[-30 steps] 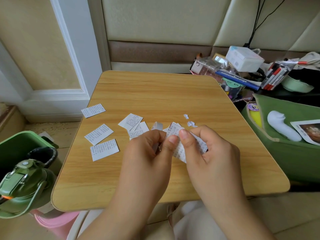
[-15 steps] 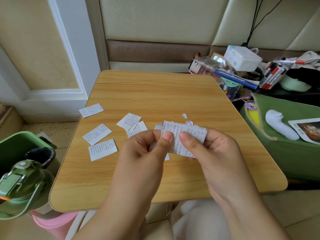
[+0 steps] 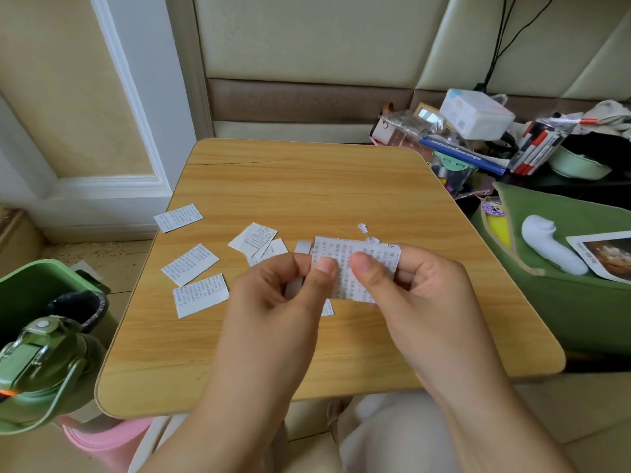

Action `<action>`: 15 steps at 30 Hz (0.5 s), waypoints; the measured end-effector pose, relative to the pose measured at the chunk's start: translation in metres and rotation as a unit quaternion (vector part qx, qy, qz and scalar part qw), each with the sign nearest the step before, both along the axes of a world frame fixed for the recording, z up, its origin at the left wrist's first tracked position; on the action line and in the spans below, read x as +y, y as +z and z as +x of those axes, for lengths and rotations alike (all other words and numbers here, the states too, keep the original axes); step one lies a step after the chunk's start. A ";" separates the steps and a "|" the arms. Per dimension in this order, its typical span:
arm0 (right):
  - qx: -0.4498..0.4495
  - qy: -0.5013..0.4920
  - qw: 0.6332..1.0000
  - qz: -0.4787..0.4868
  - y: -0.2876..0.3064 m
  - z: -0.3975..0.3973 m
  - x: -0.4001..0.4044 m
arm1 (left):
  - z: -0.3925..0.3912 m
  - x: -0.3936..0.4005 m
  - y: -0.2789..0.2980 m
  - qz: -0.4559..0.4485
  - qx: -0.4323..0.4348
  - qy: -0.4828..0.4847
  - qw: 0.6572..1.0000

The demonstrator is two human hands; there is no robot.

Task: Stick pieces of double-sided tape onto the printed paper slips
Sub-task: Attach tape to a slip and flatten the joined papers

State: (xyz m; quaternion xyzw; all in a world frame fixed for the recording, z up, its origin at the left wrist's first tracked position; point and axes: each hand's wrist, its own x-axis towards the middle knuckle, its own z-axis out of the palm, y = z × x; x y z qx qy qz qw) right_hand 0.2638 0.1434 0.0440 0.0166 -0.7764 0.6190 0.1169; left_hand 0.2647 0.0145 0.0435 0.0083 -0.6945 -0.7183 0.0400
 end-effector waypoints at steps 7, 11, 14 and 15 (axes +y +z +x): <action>-0.052 0.038 0.980 -0.190 0.004 0.005 0.013 | -0.009 -0.013 -0.004 0.137 -0.085 -0.057 0.985; -0.066 0.031 0.973 -0.221 0.007 0.007 0.019 | -0.011 -0.017 -0.001 0.159 -0.112 -0.063 0.979; -0.064 0.050 0.986 -0.143 0.008 0.007 0.019 | -0.010 -0.016 0.001 0.147 -0.112 -0.058 0.981; -0.064 0.053 0.989 -0.122 0.008 0.007 0.019 | -0.010 -0.016 0.002 0.143 -0.109 -0.056 0.982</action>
